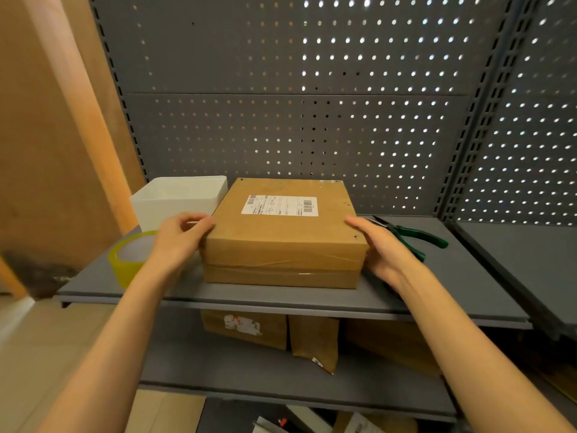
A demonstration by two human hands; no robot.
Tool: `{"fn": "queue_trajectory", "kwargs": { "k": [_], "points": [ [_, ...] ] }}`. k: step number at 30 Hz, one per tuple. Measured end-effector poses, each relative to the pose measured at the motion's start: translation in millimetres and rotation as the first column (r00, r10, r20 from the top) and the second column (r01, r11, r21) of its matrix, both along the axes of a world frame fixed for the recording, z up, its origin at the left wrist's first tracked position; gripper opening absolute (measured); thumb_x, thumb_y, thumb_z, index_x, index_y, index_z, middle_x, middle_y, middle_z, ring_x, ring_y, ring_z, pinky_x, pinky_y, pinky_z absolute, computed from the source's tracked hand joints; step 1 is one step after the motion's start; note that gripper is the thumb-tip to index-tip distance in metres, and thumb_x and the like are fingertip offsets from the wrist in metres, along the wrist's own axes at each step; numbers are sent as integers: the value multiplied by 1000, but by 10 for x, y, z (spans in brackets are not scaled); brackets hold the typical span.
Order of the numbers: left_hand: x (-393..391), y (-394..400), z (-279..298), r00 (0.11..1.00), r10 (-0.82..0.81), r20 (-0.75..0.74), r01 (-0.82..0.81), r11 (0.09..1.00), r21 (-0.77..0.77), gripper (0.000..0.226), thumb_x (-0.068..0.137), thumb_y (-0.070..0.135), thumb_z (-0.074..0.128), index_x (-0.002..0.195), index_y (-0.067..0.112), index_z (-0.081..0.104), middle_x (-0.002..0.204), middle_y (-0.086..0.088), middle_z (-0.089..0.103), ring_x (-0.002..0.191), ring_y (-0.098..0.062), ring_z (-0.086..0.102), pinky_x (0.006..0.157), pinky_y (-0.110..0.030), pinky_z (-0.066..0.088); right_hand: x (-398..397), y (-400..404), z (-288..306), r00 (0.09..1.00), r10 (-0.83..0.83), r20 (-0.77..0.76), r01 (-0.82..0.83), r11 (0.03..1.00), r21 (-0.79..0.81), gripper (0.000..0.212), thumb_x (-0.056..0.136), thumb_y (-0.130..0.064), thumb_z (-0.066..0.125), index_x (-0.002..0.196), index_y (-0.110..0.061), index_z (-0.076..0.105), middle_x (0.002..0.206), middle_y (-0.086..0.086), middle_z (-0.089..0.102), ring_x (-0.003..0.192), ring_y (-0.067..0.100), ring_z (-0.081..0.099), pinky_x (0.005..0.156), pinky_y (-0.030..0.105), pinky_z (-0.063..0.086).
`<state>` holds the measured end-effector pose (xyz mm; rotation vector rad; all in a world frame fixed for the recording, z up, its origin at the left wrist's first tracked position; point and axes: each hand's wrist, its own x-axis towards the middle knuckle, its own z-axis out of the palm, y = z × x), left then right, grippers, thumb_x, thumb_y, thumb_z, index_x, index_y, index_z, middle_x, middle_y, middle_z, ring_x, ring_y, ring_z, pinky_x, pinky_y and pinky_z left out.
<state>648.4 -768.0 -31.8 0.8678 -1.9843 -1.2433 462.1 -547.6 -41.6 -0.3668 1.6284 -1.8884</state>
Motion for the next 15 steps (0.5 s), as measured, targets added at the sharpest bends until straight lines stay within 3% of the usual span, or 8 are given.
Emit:
{"fn": "queue_trajectory", "kwargs": {
  "k": [3, 4, 7, 11, 15],
  "points": [
    [94, 134, 114, 998, 63, 10, -55, 934, -353, 30, 92, 25, 55, 117, 10, 61, 107, 1, 61, 98, -13, 54, 71, -16, 39, -39, 32, 48, 956, -60, -287, 91, 992, 93, 55, 86, -35, 63, 134, -15, 47, 114, -5, 56, 102, 10, 51, 89, 23, 42],
    [144, 164, 129, 996, 91, 24, -72, 895, -441, 29, 92, 25, 55, 116, 11, 61, 104, 2, 61, 95, -12, 55, 73, -19, 41, -22, 45, 88, 895, -70, -440, 140, 982, 128, 51, 88, -32, 62, 134, -18, 47, 118, -9, 52, 108, 6, 47, 89, 19, 39],
    [309, 215, 102, 966, 239, 102, -123, 766, -631, 27, 92, 30, 55, 113, 15, 63, 104, -2, 67, 91, -17, 60, 77, -34, 49, 111, 48, 183, 590, 0, -808, 224, 961, 164, 35, 90, -30, 58, 124, -22, 55, 124, -10, 52, 113, 3, 44, 89, 19, 34],
    [530, 307, 28, 886, 440, 145, -167, 596, -786, 24, 92, 30, 54, 107, 15, 66, 102, -7, 69, 94, -28, 62, 68, -36, 46, 362, -116, 240, 246, 182, -952, 225, 944, 239, 30, 93, -30, 53, 122, -21, 56, 123, -6, 55, 116, 9, 47, 90, 20, 32],
    [775, 257, -47, 832, 523, 187, -144, 528, -837, 20, 87, 27, 59, 100, 14, 67, 94, -8, 69, 85, -32, 61, 63, -37, 45, 661, -431, 231, 114, 293, -949, 169, 936, 309, 30, 95, -31, 48, 122, -21, 55, 121, -6, 54, 115, 12, 47, 94, 28, 40]
  ]
}}
